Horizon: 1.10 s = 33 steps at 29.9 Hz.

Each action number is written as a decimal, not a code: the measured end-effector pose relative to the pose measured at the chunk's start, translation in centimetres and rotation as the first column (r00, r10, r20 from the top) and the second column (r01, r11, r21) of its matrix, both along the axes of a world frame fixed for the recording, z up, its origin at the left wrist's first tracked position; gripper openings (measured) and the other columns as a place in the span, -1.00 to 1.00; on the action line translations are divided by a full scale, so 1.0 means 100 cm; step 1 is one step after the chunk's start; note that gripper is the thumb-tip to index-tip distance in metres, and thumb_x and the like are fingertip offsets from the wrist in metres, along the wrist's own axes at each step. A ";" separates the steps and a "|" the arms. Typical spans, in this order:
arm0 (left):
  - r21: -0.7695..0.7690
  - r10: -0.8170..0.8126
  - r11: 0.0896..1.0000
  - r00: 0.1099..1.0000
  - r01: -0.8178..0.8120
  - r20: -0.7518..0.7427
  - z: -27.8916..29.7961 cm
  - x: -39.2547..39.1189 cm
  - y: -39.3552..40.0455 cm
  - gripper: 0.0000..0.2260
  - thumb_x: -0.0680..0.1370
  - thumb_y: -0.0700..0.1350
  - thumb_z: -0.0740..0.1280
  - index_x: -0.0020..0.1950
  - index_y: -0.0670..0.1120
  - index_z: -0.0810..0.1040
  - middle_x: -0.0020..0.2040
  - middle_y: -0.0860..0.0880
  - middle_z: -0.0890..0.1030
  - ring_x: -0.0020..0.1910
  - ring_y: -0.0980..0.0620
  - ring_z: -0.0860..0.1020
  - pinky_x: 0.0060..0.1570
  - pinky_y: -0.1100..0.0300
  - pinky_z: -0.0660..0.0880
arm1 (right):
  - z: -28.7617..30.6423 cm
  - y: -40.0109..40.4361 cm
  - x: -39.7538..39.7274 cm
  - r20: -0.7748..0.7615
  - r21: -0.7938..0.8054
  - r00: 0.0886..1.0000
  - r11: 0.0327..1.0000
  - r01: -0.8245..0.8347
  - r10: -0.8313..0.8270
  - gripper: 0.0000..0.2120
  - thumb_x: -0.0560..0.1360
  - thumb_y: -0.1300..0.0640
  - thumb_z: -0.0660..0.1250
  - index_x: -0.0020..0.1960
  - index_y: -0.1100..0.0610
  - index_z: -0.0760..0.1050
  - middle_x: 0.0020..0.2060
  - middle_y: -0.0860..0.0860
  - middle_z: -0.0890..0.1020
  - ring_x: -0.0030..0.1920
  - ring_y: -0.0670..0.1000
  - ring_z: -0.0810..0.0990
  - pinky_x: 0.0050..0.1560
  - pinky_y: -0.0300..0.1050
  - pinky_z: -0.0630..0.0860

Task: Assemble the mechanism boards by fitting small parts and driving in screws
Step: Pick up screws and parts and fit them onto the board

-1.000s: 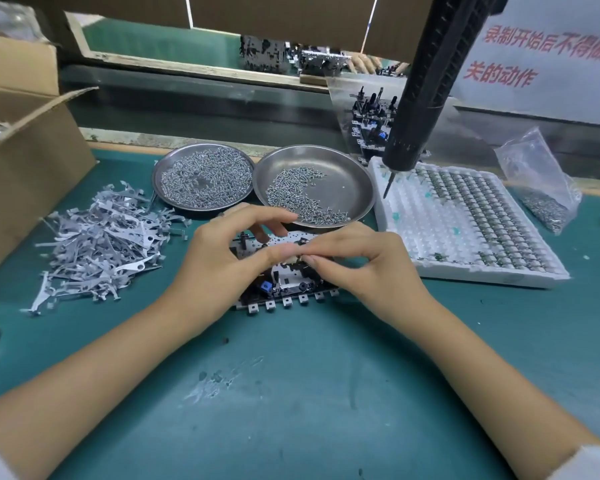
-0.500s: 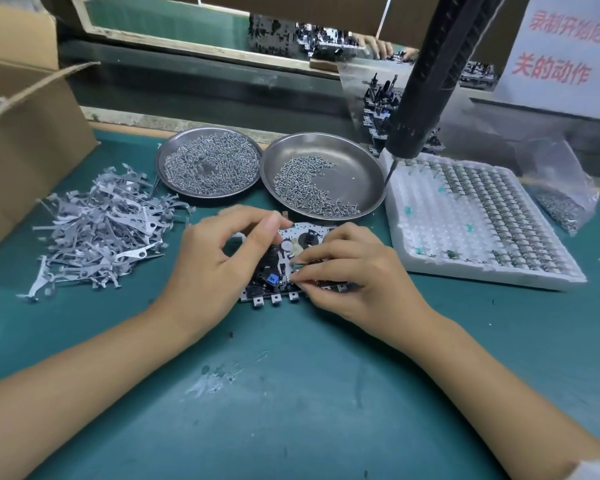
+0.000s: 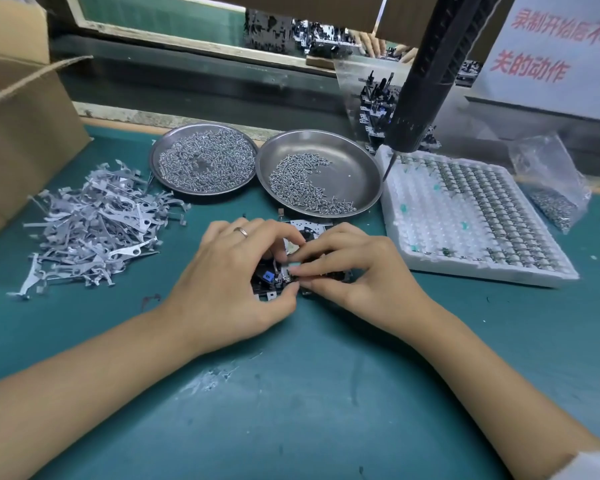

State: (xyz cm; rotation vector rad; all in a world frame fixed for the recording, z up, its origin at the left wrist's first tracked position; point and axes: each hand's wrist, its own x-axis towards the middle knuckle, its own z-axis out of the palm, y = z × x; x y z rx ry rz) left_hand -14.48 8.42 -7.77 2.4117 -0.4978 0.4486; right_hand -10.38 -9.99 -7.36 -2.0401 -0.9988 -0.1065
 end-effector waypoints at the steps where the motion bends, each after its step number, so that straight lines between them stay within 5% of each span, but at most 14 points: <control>1: -0.017 0.003 1.000 1.000 -0.003 -0.003 0.000 0.000 0.000 -0.63 0.32 0.09 0.27 0.09 0.03 0.51 -0.19 0.17 0.52 -0.12 0.18 0.44 0.05 0.23 0.24 | 0.000 0.000 0.000 -0.017 0.005 1.000 1.000 0.008 -0.008 -0.85 0.36 0.32 0.50 -0.08 0.23 0.69 -0.09 0.04 0.69 -0.08 0.02 0.52 -0.01 -0.18 0.44; 6: -0.041 -0.005 0.999 1.000 0.005 -0.004 -0.001 0.001 -0.001 -0.63 0.34 0.10 0.26 0.09 0.02 0.56 -0.22 0.22 0.56 -0.13 0.20 0.43 0.08 0.25 0.24 | 0.002 -0.002 -0.002 -0.112 0.016 0.993 0.999 0.034 -0.032 -0.83 0.37 0.39 0.46 -0.08 0.22 0.69 -0.12 0.03 0.64 -0.07 -0.01 0.54 -0.06 -0.31 0.36; 9: -0.035 -0.005 0.999 1.000 0.005 -0.011 -0.002 0.002 0.000 -0.73 0.35 0.09 0.33 -0.01 0.03 0.61 -0.20 0.20 0.59 -0.13 0.19 0.43 0.05 0.20 0.26 | 0.006 -0.001 -0.004 0.017 0.137 0.988 0.979 0.149 -0.153 -0.82 0.37 0.40 0.39 -0.10 0.21 0.68 -0.19 0.05 0.61 -0.15 -0.01 0.57 -0.07 -0.26 0.44; 13: -0.064 -0.005 0.998 1.000 0.003 -0.024 -0.004 0.003 0.001 -0.84 0.34 0.03 0.40 -0.11 0.05 0.63 -0.21 0.23 0.58 -0.14 0.22 0.43 0.06 0.19 0.27 | 0.022 -0.001 0.002 0.036 0.545 0.831 0.708 0.449 -0.555 -0.77 0.48 0.32 0.30 0.06 0.05 0.49 -0.13 0.06 0.52 -0.10 -0.03 0.51 -0.01 -0.12 0.46; 16: -0.093 -0.022 0.995 1.000 0.020 -0.016 -0.004 0.003 0.002 -0.79 0.34 0.13 0.35 -0.13 0.07 0.64 -0.21 0.25 0.58 -0.14 0.26 0.44 0.07 0.17 0.29 | 0.049 -0.004 0.020 -0.052 0.640 0.742 0.548 0.539 -0.669 -0.60 0.50 0.16 0.34 0.27 0.00 0.29 0.09 0.12 0.47 0.10 0.02 0.47 0.19 0.07 0.42; 21: -0.121 -0.035 0.992 0.999 0.033 -0.016 -0.004 0.006 0.003 -0.76 0.33 0.18 0.30 -0.14 0.11 0.65 -0.23 0.29 0.57 -0.13 0.26 0.47 0.06 0.13 0.31 | 0.099 0.003 0.050 -0.132 0.569 0.799 0.615 0.546 -0.586 -0.27 0.47 0.05 0.40 0.49 0.04 0.05 0.20 0.09 0.51 0.15 0.00 0.54 0.23 -0.01 0.47; 27: -0.141 -0.031 0.990 0.999 0.027 -0.027 -0.001 0.007 0.002 -0.77 0.32 0.17 0.33 -0.14 0.11 0.65 -0.22 0.37 0.53 -0.10 0.29 0.47 0.10 0.15 0.32 | 0.106 0.026 0.044 -0.158 0.698 0.887 0.587 0.411 -0.433 -0.58 0.50 0.20 0.34 0.27 0.19 0.25 -0.30 0.07 0.50 -0.42 0.02 0.50 -0.38 -0.13 0.49; 29: -0.153 -0.020 0.988 0.999 0.014 -0.041 -0.001 0.007 0.001 -0.81 0.30 0.10 0.40 -0.14 0.10 0.66 -0.21 0.37 0.53 -0.09 0.26 0.47 0.13 0.16 0.31 | 0.097 0.034 0.030 -0.173 0.739 0.938 0.590 0.325 -0.299 -0.77 0.49 0.24 0.33 0.07 0.16 0.31 -0.40 0.04 0.47 -0.53 0.03 0.44 -0.46 -0.18 0.42; 33: -0.168 -0.013 0.986 0.998 0.003 -0.060 -0.001 0.005 0.001 -0.82 0.29 0.03 0.42 -0.14 0.08 0.67 -0.19 0.27 0.59 -0.10 0.24 0.49 0.15 0.16 0.31 | 0.074 0.049 0.004 -0.232 0.808 0.972 0.547 0.220 -0.049 -0.79 0.44 0.22 0.33 -0.05 0.13 0.29 -0.47 0.01 0.44 -0.59 0.04 0.40 -0.49 -0.20 0.37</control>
